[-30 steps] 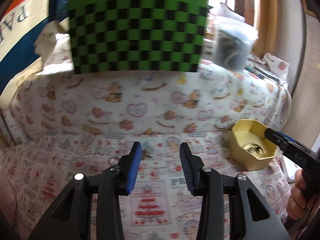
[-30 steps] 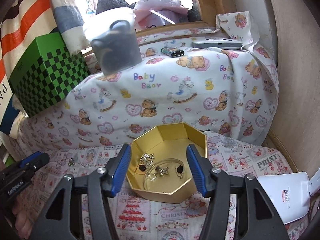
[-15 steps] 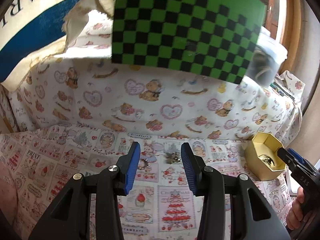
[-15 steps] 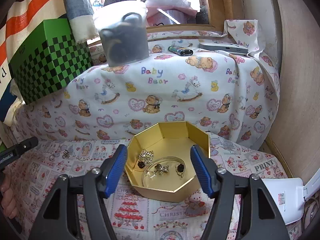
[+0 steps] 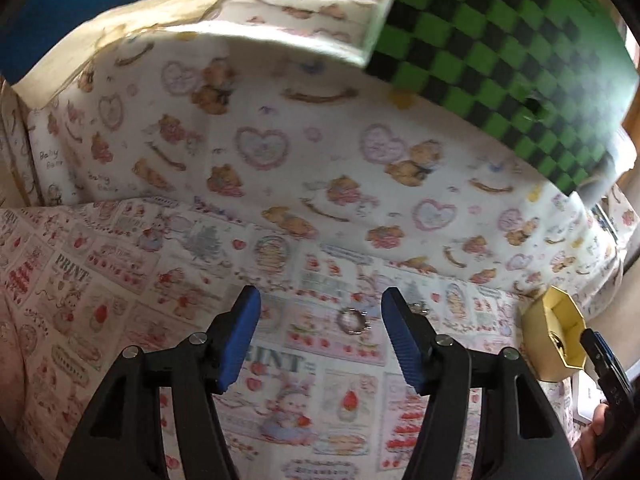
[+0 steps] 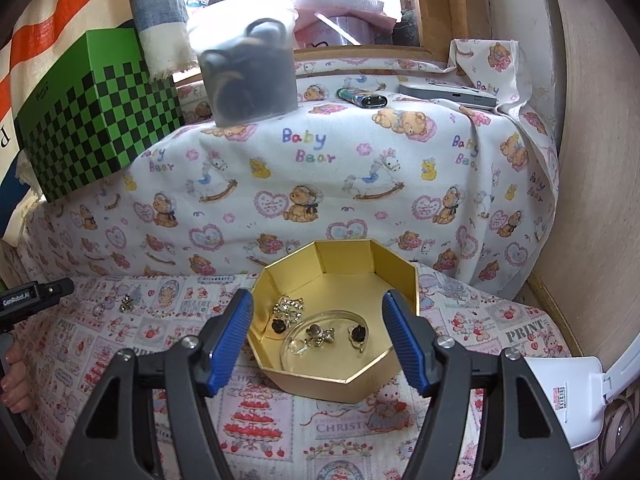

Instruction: Organize jewelry

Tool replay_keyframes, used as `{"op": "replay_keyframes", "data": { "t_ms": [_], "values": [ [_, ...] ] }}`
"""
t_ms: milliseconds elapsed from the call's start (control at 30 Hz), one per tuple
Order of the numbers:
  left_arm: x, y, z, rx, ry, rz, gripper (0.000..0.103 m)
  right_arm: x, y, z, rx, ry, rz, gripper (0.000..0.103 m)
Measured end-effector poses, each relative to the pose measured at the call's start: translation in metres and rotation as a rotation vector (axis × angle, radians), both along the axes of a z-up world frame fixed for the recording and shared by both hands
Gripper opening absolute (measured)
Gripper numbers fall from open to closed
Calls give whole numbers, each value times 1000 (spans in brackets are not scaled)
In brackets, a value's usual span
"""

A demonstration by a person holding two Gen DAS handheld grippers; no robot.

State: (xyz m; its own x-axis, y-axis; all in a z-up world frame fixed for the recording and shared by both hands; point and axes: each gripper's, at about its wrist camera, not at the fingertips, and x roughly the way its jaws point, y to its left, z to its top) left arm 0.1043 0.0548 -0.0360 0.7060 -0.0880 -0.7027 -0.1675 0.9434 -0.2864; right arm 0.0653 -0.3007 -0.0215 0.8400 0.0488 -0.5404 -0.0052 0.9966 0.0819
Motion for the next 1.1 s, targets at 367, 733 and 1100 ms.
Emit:
{"op": "replay_keyframes", "data": {
  "t_ms": [367, 733, 1100],
  "values": [
    [15, -32, -9, 82, 3, -111, 44, 1, 1, -3, -19, 12, 0, 65],
    [27, -59, -26, 214, 65, -115, 38, 1, 1, -3, -30, 18, 10, 65],
    [31, -64, -31, 264, 72, -126, 23, 0, 5, -6, -56, 17, 22, 65]
  ]
}}
